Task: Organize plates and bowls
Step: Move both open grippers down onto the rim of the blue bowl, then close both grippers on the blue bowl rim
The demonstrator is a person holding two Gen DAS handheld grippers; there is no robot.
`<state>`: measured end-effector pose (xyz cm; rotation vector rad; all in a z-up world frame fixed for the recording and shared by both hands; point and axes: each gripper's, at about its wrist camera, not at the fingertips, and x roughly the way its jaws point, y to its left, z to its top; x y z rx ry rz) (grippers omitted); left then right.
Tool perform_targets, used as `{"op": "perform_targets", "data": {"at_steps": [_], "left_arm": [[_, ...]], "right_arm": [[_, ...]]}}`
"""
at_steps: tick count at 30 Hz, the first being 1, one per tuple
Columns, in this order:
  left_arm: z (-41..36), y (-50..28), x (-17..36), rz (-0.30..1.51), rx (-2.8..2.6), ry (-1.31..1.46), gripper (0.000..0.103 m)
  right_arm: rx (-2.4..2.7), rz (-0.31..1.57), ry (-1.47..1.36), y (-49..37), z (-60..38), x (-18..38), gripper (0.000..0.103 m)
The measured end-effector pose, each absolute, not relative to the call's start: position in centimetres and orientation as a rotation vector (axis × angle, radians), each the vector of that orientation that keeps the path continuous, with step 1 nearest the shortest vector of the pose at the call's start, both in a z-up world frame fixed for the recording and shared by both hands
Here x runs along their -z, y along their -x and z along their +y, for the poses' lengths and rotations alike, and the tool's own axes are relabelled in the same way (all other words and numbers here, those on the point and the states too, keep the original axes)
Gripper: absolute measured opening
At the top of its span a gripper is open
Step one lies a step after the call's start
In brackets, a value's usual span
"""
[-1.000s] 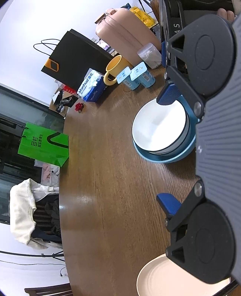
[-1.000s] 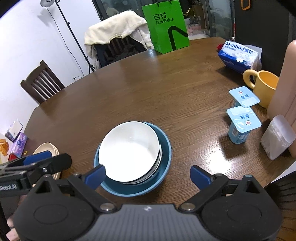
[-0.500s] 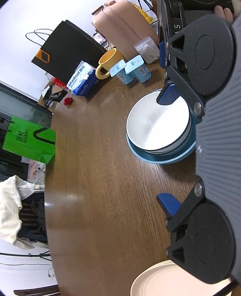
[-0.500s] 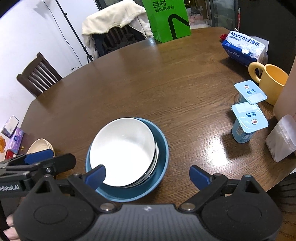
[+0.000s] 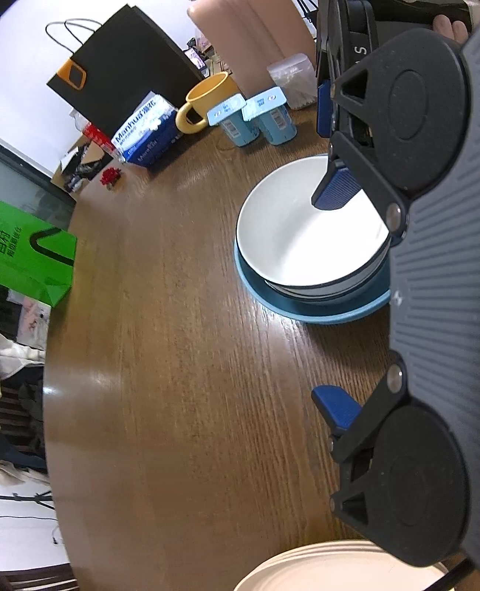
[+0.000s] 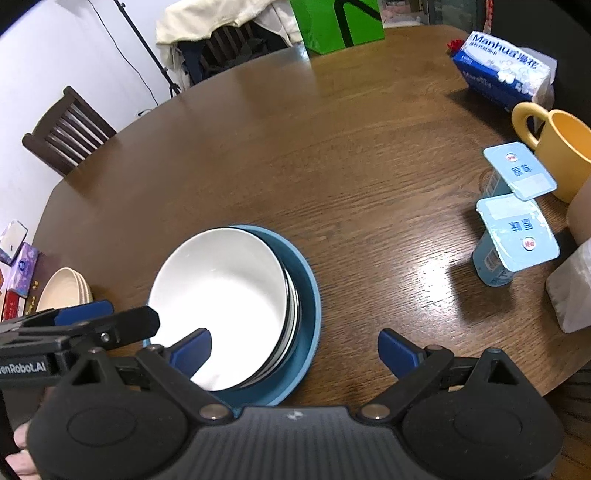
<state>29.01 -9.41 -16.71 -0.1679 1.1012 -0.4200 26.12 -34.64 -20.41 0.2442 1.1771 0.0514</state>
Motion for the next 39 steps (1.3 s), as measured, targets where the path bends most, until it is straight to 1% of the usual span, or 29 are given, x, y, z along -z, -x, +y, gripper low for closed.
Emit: {"op": "perform_targets", "data": {"at_steps": [9, 18, 25, 27, 29, 31, 34, 37, 39], "left_arm": [[-9.8, -30.3, 18.2, 1.168, 0.391, 0.191, 0.103], [-9.9, -31.0, 19.3, 1.221, 0.378, 0.206, 0.101], [-10.3, -31.4, 20.0, 1.257, 0.391, 0.220, 0.087], [-10.4, -31.5, 20.2, 1.265, 0.396, 0.223, 0.085], [-10.5, -31.6, 20.4, 1.276, 0.403, 0.227, 0.077], [-10.6, -31.7, 20.7, 1.287, 0.405, 0.231, 0.073], [-10.8, -31.8, 21.0, 1.301, 0.408, 0.242, 0.065], [-10.8, -31.9, 21.2, 1.309, 0.408, 0.251, 0.061], [-10.8, -32.0, 21.3, 1.314, 0.406, 0.253, 0.060]], "right_arm": [[-0.075, 1.229, -0.243, -27.9, -35.2, 22.1, 0.095], [-0.098, 1.267, -0.256, -28.9, -35.5, 23.4, 0.088], [-0.105, 1.287, -0.270, -29.5, -35.9, 24.3, 0.082], [-0.108, 1.292, -0.274, -29.6, -35.9, 24.5, 0.080], [-0.113, 1.298, -0.281, -29.7, -36.0, 24.8, 0.077], [-0.118, 1.303, -0.289, -29.8, -36.1, 25.0, 0.076], [-0.127, 1.310, -0.302, -30.0, -36.2, 25.3, 0.073], [-0.140, 1.314, -0.307, -30.4, -36.0, 25.6, 0.069], [-0.148, 1.317, -0.310, -30.6, -35.9, 25.8, 0.068]]}}
